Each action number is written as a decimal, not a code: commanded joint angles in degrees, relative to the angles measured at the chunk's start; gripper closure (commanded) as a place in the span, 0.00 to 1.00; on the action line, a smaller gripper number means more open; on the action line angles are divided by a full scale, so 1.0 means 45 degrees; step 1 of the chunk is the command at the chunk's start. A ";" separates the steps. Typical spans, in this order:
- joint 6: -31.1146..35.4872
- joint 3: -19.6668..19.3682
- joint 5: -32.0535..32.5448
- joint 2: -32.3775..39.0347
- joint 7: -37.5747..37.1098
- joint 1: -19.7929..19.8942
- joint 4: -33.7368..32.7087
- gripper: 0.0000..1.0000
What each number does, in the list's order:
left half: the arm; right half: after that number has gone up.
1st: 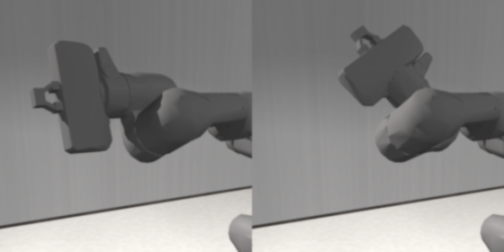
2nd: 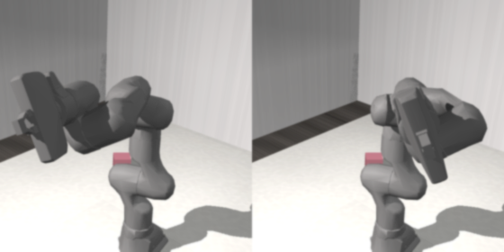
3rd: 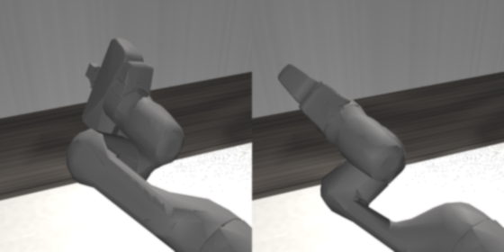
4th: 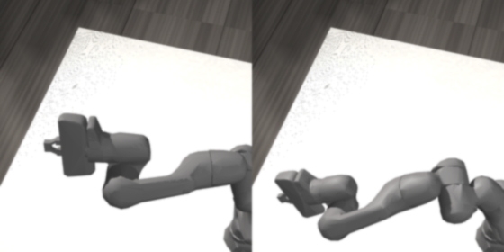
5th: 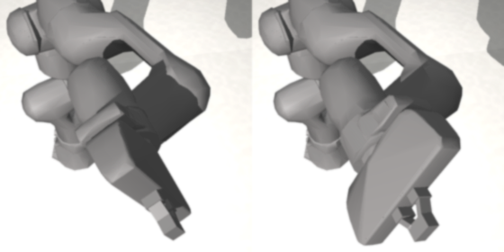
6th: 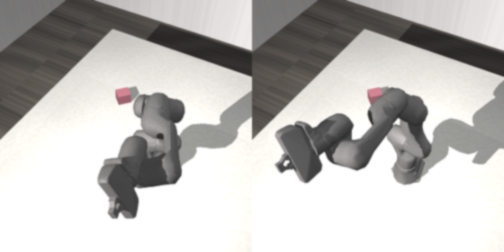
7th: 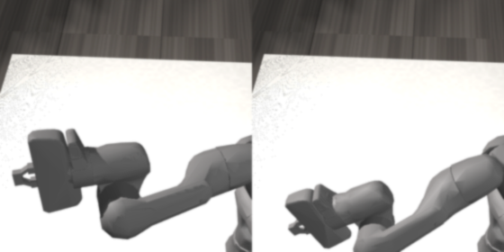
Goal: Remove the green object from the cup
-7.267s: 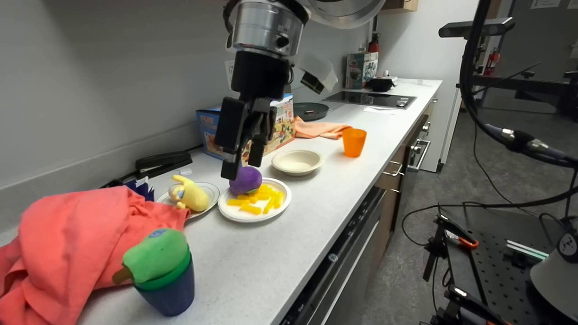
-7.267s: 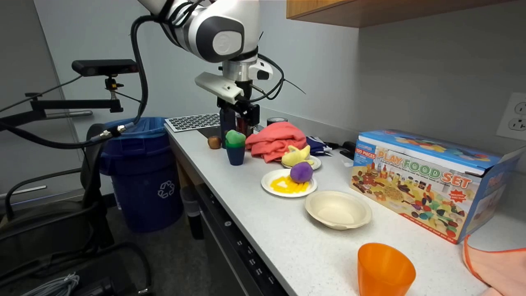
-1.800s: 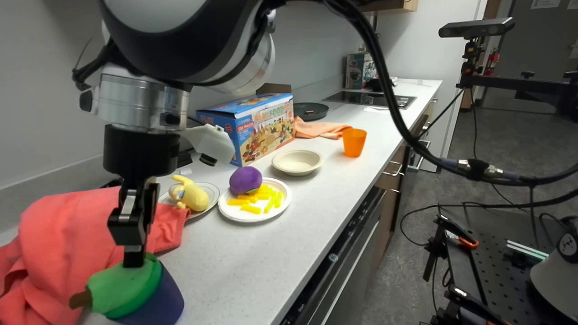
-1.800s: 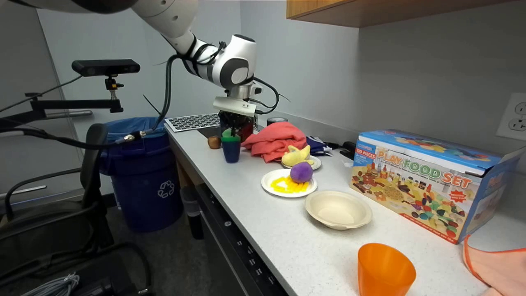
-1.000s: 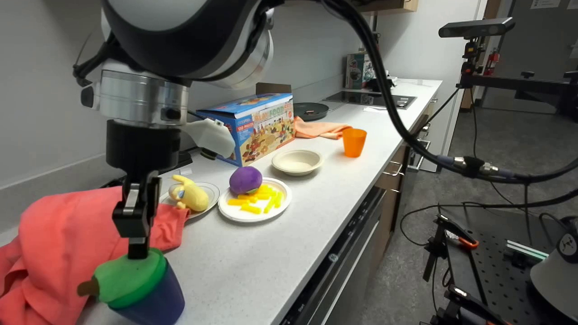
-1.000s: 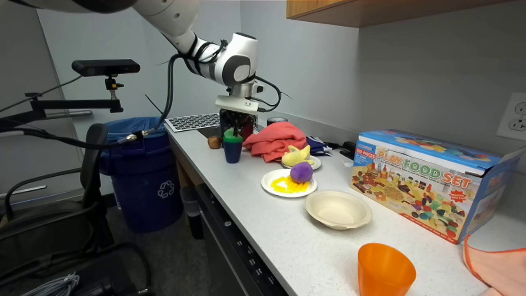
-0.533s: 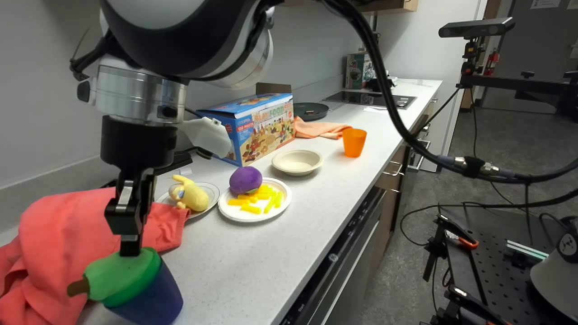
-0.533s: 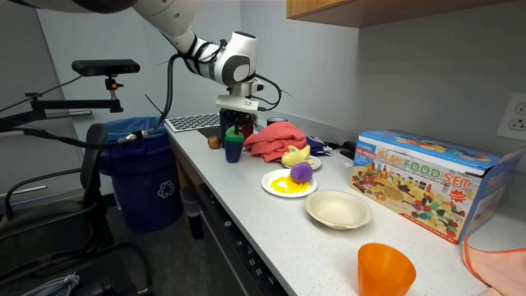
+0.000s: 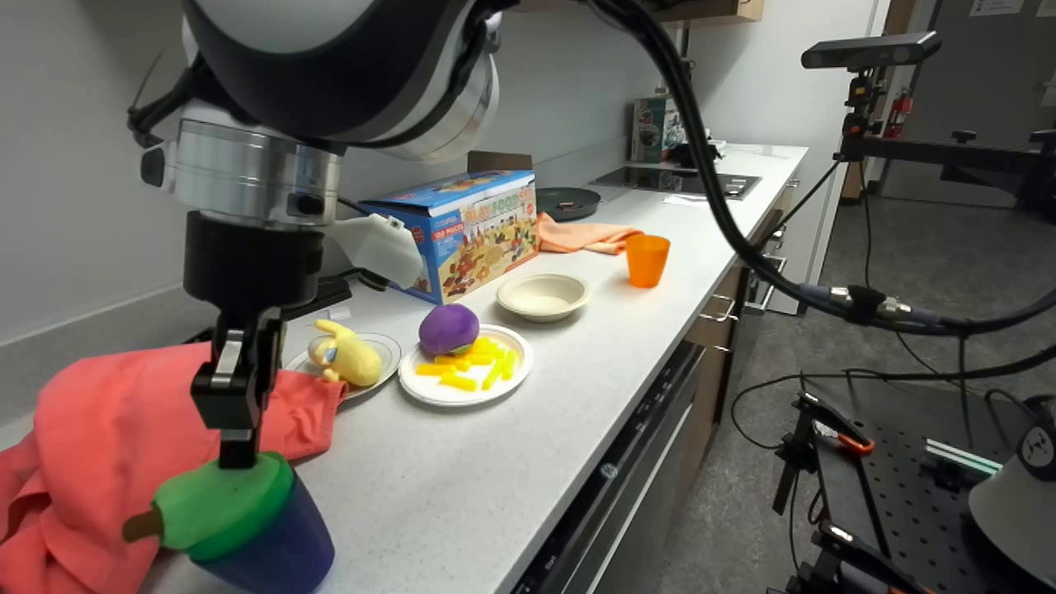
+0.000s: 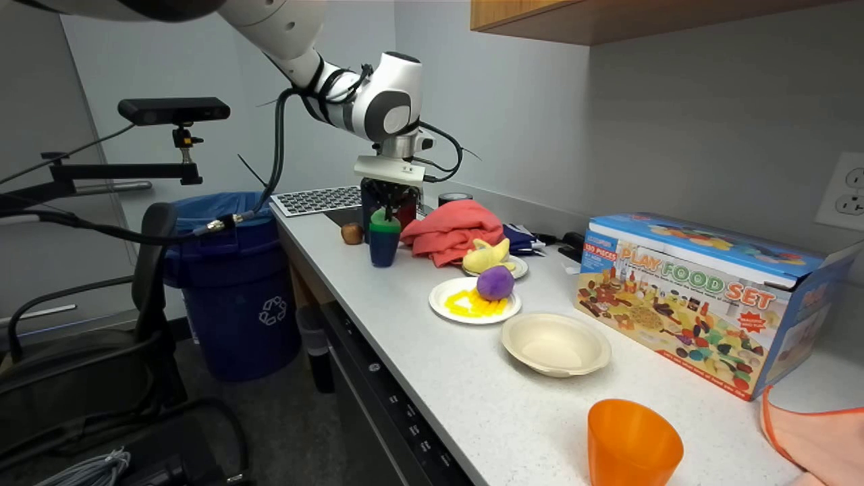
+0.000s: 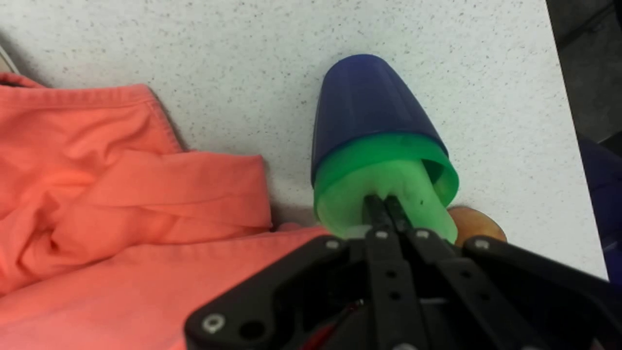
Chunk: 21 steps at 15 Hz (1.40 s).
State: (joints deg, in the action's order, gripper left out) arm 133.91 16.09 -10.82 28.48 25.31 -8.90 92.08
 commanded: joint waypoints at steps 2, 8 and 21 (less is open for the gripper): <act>-0.0029 0.0075 0.0072 0.0028 -0.0063 0.0048 -0.0048 0.98; -0.0029 0.0075 0.0072 0.0028 -0.0063 0.0048 -0.0048 0.98; -0.0318 0.0112 0.0159 0.0041 0.0227 0.0105 -0.0112 1.00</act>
State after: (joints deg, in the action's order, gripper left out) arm 133.84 16.09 -10.70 28.49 25.31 -8.90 92.15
